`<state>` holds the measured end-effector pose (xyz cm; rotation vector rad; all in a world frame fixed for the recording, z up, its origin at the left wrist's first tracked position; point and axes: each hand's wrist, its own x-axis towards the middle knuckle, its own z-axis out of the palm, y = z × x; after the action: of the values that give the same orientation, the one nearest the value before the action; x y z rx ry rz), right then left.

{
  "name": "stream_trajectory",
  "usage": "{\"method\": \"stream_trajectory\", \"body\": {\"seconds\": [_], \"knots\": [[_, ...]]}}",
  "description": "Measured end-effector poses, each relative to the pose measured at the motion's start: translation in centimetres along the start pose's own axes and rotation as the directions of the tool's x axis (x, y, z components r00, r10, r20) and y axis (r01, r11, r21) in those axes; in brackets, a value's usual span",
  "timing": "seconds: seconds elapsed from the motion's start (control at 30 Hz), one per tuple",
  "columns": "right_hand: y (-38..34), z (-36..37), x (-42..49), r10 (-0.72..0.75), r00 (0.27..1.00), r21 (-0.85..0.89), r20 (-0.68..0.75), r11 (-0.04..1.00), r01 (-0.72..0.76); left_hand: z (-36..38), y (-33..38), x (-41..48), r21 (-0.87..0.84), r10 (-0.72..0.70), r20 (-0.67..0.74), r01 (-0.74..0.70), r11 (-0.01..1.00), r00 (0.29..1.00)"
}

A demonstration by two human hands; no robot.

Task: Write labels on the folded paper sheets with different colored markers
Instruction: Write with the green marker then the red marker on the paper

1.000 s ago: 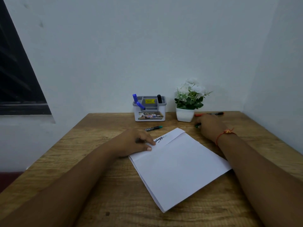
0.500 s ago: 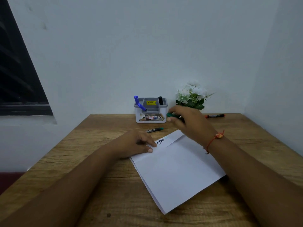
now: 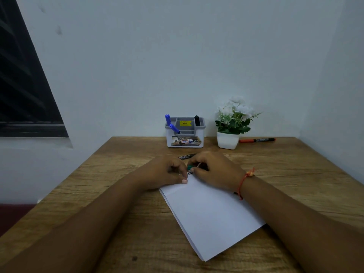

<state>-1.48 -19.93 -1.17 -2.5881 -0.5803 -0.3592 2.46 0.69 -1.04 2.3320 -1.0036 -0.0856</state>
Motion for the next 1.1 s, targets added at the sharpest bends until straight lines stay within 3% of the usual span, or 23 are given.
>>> {"method": "stream_trajectory", "body": {"seconds": [0.23, 0.37, 0.6, 0.7, 0.8, 1.1], "knots": [[0.3, -0.1, 0.1, 0.037, 0.998, -0.067, 0.040, 0.997, -0.035, 0.6, 1.2, 0.1, -0.024, -0.127, -0.184, 0.125, 0.992, 0.975], [0.5, 0.1, 0.1, -0.016, 1.000, -0.093, 0.017, 0.995, 0.017, 2.2, 2.0, 0.9, -0.260, -0.166, -0.269, 0.095, 0.961, 0.949], [0.3, 0.2, -0.2, -0.077, 0.997, -0.022, -0.011, 0.997, 0.077, 2.9, 1.6, 0.9, -0.250, -0.221, -0.251, 0.158, 0.955, 0.942], [0.5, 0.4, -0.1, -0.090, 0.995, -0.032, -0.052, 0.996, 0.088, 2.9, 1.7, 0.9, -0.316, -0.230, -0.251, 0.145, 0.938, 0.940], [0.6, 0.6, 0.3, -0.006, 0.996, -0.048, -0.087, 0.999, 0.002, 2.9, 1.7, 0.9, -0.369, -0.273, -0.258, 0.167, 0.914, 0.927], [0.6, 1.3, 0.9, -0.075, 0.990, -0.023, -0.117, 0.997, 0.073, 2.9, 1.7, 0.9, -0.483, -0.309, -0.240, 0.163, 0.860, 0.920]]}}
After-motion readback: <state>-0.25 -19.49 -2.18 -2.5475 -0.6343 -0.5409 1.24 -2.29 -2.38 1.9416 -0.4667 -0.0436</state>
